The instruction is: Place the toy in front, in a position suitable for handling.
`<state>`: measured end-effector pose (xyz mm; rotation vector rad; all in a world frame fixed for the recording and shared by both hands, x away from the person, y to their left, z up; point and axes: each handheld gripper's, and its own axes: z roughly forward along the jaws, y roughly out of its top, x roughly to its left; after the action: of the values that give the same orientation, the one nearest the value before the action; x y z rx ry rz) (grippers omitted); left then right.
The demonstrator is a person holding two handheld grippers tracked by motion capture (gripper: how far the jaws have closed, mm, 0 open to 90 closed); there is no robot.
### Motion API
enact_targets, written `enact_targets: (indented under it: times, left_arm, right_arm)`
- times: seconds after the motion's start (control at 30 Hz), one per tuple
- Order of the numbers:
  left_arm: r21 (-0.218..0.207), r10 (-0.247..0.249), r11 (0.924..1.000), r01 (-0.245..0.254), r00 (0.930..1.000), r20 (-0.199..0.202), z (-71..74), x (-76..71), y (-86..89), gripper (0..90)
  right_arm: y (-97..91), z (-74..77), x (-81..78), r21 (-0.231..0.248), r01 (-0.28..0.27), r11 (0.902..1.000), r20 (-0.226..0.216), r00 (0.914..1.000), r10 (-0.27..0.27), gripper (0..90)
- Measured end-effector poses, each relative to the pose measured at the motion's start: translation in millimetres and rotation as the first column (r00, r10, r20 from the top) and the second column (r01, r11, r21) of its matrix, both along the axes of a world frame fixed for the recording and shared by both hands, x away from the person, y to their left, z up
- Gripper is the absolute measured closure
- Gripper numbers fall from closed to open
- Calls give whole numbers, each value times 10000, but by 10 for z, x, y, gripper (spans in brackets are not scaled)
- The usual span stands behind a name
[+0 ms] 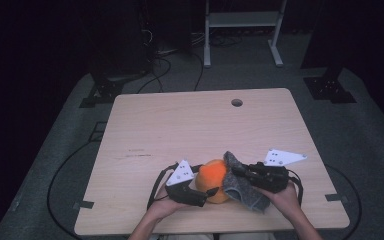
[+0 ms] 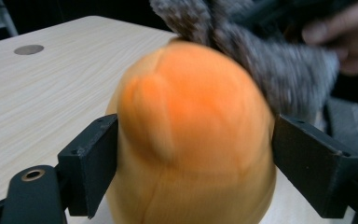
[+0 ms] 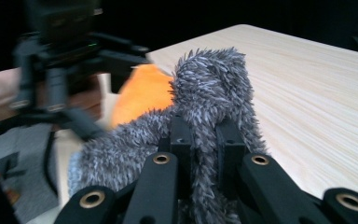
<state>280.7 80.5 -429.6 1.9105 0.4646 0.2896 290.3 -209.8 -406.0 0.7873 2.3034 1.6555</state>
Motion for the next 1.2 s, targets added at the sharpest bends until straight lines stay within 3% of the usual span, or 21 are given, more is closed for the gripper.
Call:
enact_targets:
  times: [0.1, 0.17, 0.23, 0.27, 0.4, 0.5, 0.53, 0.63, 0.77, 0.8, 0.83, 0.87, 1.0, 1.1, 1.2]
  left_arm:
    - [93, 122, 9999, -124, 9997, 217, -1, -6, -41, 269]
    - [33, 257, 9997, -258, 9995, 156, -7, 0, -44, 293]
    - [1, 349, 9994, -349, 9993, 90, -13, 5, -38, 299]
    - [-31, 384, 9993, -384, 9992, 80, -16, 5, -37, 303]
    - [-53, 400, 9992, -400, 9992, 75, -28, -8, -44, 325]
    - [37, 246, 9997, -247, 9994, 248, -36, -36, -53, 348]
    - [65, 194, 9998, -196, 9994, 291, -37, -46, -59, 352]
    - [98, 2, 10000, -5, 9994, 345, -46, -67, -81, 351]
    - [189, -198, 9996, 189, 9985, 503, -48, -89, -110, 344]
    - [222, -360, 9991, 349, 9980, 516, -43, -93, -106, 334]
    - [213, -534, 9984, 523, 9972, 531, -40, -93, -97, 262]
    - [192, -629, 9979, 621, 9968, 484, -34, -86, -81, 262]
    - [143, -544, 9984, 541, 9982, 232, -35, -51, -45, 177]
    - [188, -628, 9979, 619, 9967, 512, -64, -90, -82, 263]
    - [355, -660, 9974, 635, 9951, 741, -66, -130, -136, 306]
  right_arm:
    - [-32, -20, 2, 23, 114, 9999, -73, 9999, -114, 802]
    - [-19, -2, -33, -134, 55, 9999, 74, 10000, -54, 803]
    - [43, 44, -85, -348, -202, 9992, 255, 9995, 211, 803]
    - [134, 97, -145, -517, -644, 9966, 507, 9965, 670, 803]
    - [218, 133, -184, -735, -968, 9926, 744, 9920, 1022, 803]
    - [115, 114, -104, -469, -616, 9970, 616, 9960, 644, 802]
    - [-8, 86, -39, -283, -121, 9995, 400, 9991, 133, 802]
    - [-115, 41, 13, -296, 300, 9991, 180, 9994, -294, 802]
    - [-184, -13, 53, -248, 353, 9991, -149, 9993, -357, 802]
    - [-172, -12, 51, -327, 297, 9990, -122, 9995, -301, 802]
    - [-160, -14, 49, -417, 121, 9991, -159, 9998, -128, 802]
    - [-160, -14, 49, -417, 121, 9991, -159, 9998, -128, 802]
    - [-181, -1, 45, -310, -271, 9992, -399, 9989, 259, 802]
    - [-135, 68, 12, -420, -588, 9974, -414, 9975, 571, 803]
    - [0, 174, -86, -647, -1164, 9911, -47, 9932, 1163, 804]
